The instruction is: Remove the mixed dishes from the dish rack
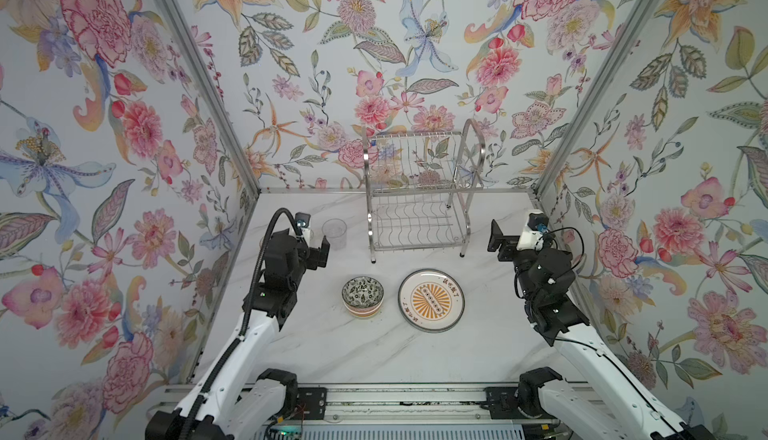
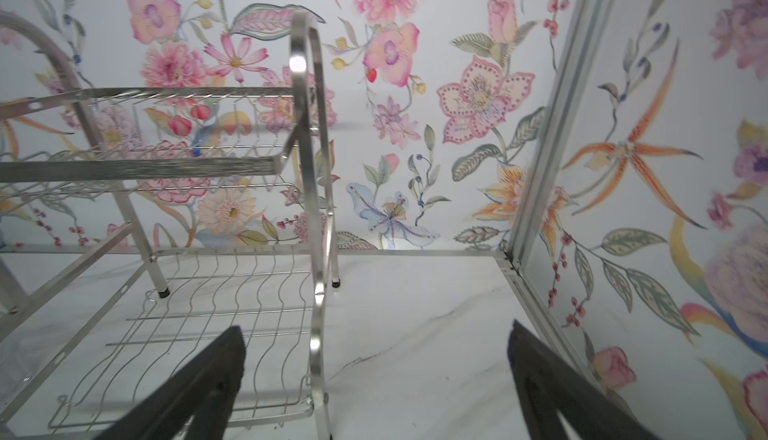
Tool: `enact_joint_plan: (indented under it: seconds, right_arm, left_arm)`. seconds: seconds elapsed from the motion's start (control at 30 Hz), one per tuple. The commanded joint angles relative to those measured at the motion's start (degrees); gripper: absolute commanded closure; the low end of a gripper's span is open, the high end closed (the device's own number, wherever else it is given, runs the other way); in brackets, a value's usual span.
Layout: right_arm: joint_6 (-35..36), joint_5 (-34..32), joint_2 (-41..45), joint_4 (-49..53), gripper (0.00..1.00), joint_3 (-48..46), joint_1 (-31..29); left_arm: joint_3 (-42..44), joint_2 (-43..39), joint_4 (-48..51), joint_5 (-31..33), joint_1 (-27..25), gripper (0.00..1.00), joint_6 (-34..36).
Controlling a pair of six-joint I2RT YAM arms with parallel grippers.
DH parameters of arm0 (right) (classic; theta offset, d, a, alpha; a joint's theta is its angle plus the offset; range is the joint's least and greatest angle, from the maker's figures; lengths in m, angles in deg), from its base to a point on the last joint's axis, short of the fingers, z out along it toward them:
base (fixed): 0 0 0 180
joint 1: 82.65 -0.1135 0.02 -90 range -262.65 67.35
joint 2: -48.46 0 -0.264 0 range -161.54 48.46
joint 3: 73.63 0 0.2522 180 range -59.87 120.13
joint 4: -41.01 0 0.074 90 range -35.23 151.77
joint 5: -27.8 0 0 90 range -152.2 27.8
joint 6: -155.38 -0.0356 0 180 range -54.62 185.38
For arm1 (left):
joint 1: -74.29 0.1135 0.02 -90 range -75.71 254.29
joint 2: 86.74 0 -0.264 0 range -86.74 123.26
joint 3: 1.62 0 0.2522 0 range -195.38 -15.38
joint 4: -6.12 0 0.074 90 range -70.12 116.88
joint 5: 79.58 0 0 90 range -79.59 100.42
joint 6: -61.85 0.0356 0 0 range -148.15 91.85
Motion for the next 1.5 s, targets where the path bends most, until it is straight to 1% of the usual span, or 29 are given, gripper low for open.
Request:
enact_joint_plan:
  seconds: [0.0,0.07,0.13,0.23,0.33,0.4,0.53,0.67,0.7,0.77,0.8,0.87,0.93,0.97,1.03,1.1,1.2,1.27,1.33,1.47]
  right_arm:
    - [-9.27,-3.72,0.62,0.45,0.01,-1.16,3.98]
    - [-12.32,-3.53,1.21,0.36,0.01,-2.09,6.33]
    - [-12.78,0.13,1.83,-1.66,0.01,-3.16,7.78]
    - [-13.33,1.37,2.47,-3.37,0.01,-3.50,7.83]
    - [-13.27,0.95,2.65,-4.94,0.01,-3.92,7.82]
    - [-12.99,1.08,2.53,-6.03,0.01,-4.35,8.00]
    - [-12.53,4.22,2.22,-10.02,0.01,-6.33,8.25]
    - [-12.06,2.64,1.85,-10.68,0.01,-8.58,8.26]
    - [-11.20,1.72,1.86,-11.30,0.01,-9.53,8.39]
    - [-10.25,0.47,2.12,-13.73,0.01,-11.83,8.97]
    - [-9.95,0.09,2.22,-15.12,0.01,-13.12,9.37]
    - [-9.91,-0.73,2.26,-16.30,0.01,-14.82,10.21]
    - [-10.03,-2.80,2.13,-15.94,0.01,-16.02,10.70]
    - [-10.15,-3.96,1.85,-15.99,0.01,-16.62,10.96]
    - [-10.00,-5.97,0.67,-16.95,0.01,-18.17,11.49]
    - [-9.87,-8.03,-1.80,-19.47,0.01,-19.79,12.30]
    - [-10.20,-9.53,-7.78,-24.58,0.01,-21.34,14.38]
    - [-10.32,-10.79,-12.51,-26.38,0.01,-21.19,14.93]
    - [-8.88,-11.02,-17.19,-29.33,0.01,-20.90,14.94]
    - [-6.22,-7.05,-27.57,-34.08,0.01,-18.79,14.28]
  left_arm:
    - [7.91,-3.37,-18.81,5.16,0.23,0.01,-0.08]
    - [12.35,-3.67,-23.35,7.22,0.23,0.01,1.51]
    - [15.73,-2.63,-26.95,11.38,0.23,0.01,2.21]
    - [18.86,0.97,-31.41,18.16,0.32,0.01,1.89]
    - [20.87,5.64,-36.77,21.62,0.32,0.01,2.59]
    - [23.30,8.70,-44.33,22.61,0.32,0.01,3.02]
    - [28.54,16.29,-61.13,25.01,0.62,0.01,3.63]
    - [28.67,25.06,-72.11,24.56,0.95,0.01,5.79]
    - [28.16,26.35,-73.32,22.82,1.24,0.01,6.01]
    - [26.48,28.30,-71.82,18.95,2.25,0.01,4.45]
    - [26.18,30.40,-73.22,16.94,2.73,0.01,4.35]
    - [26.54,35.33,-80.18,16.62,2.81,0.01,5.09]
    - [27.58,34.76,-79.50,15.77,4.21,0.01,2.31]
    - [28.16,35.38,-81.71,16.44,4.61,0.01,1.76]
    - [28.88,40.10,-88.33,17.77,4.75,0.01,2.54]
    - [27.40,37.56,-80.23,17.09,5.01,0.01,0.99]
    - [23.81,38.01,-76.25,15.76,5.78,0.01,0.64]
    - [23.81,38.15,-76.74,15.44,6.47,0.01,0.37]
    - [23.80,37.95,-76.12,15.39,6.46,0.01,0.31]
    - [23.81,38.08,-76.51,15.36,6.46,0.01,0.40]
